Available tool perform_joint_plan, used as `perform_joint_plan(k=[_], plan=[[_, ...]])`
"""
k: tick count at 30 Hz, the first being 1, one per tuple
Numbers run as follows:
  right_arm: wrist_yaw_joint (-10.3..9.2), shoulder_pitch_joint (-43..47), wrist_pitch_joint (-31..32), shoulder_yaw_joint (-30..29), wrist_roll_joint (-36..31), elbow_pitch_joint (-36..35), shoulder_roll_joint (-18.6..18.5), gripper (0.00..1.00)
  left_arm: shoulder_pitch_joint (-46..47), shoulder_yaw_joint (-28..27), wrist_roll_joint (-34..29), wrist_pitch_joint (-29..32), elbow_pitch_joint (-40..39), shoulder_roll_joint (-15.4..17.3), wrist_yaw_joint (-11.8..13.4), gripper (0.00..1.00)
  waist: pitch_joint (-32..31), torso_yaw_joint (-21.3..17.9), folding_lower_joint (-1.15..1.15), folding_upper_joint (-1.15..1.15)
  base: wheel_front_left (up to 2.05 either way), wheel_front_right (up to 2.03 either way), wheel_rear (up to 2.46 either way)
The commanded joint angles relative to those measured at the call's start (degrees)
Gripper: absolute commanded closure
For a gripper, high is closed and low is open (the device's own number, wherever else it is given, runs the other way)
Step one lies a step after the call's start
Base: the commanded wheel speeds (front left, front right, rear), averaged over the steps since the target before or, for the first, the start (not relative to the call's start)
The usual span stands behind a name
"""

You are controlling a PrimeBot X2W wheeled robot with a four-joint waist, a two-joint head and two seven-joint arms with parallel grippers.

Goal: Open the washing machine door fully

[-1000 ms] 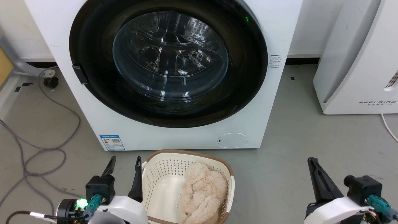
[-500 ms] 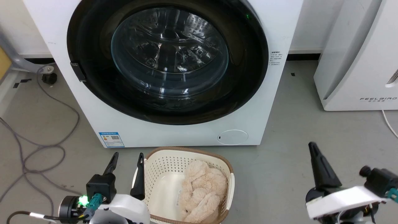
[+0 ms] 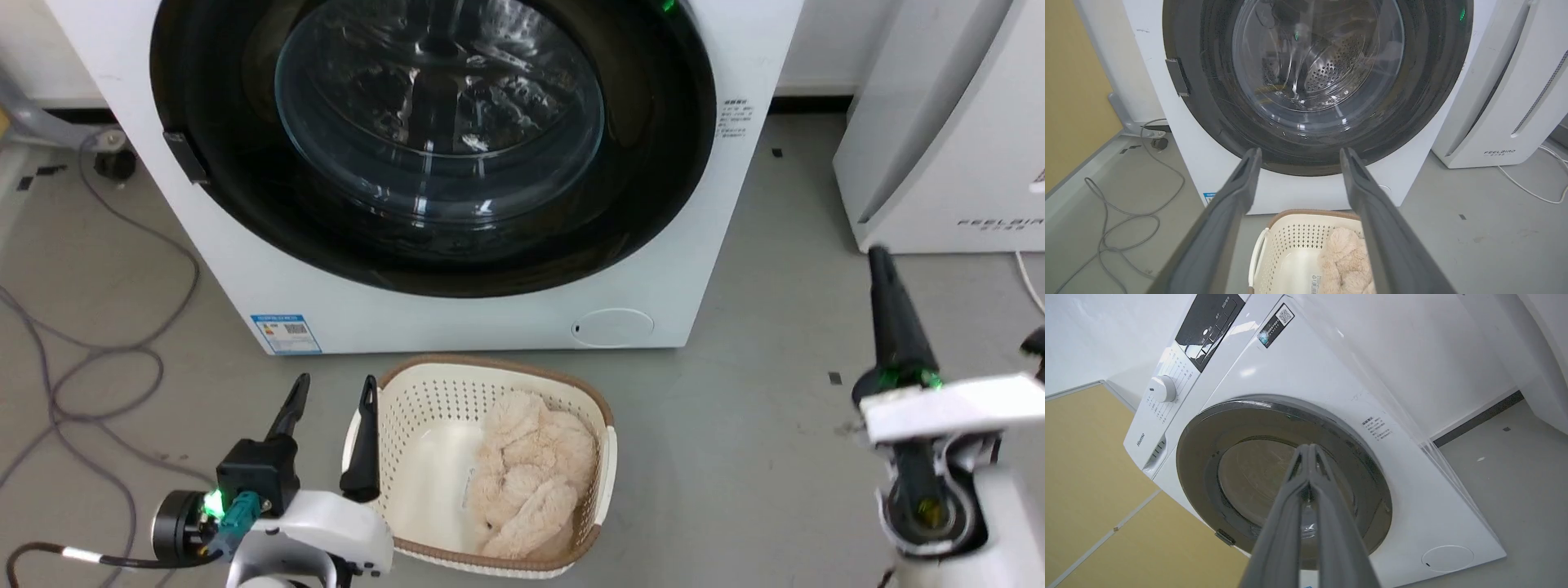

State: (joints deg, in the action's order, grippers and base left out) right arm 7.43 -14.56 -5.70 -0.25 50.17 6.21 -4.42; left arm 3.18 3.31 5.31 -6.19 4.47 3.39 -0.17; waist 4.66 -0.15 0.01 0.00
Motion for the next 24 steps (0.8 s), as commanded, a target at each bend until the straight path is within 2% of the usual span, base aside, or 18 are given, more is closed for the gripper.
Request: perform_joint_plan(k=[1, 14, 24], plan=[[0.03, -2.9, -0.4, 0.0, 2.9, 1.1, -0.9, 1.00, 1.4, 0.1, 0.4, -0.7, 0.0, 0.5, -0.2, 0.00, 1.0, 0.0, 0.00, 0.00, 0.00, 0.00, 0.00], [0.04, -21.8, -1.9, 2.7, 16.9, 13.6, -7.2, 1.00, 4.7, -0.5, 1.6, -2.2, -2.6, 0.6, -1.3, 0.00, 6.7, 0.5, 0.00, 0.00, 0.00, 0.00, 0.00], [0.04, -38.0, -2.0, 10.0, 24.9, 25.1, -11.3, 1.00, 6.7, -0.7, 2.1, -3.4, -3.8, 0.6, -2.1, 0.00, 10.7, 1.4, 0.00, 0.00, 0.00, 0.00, 0.00]])
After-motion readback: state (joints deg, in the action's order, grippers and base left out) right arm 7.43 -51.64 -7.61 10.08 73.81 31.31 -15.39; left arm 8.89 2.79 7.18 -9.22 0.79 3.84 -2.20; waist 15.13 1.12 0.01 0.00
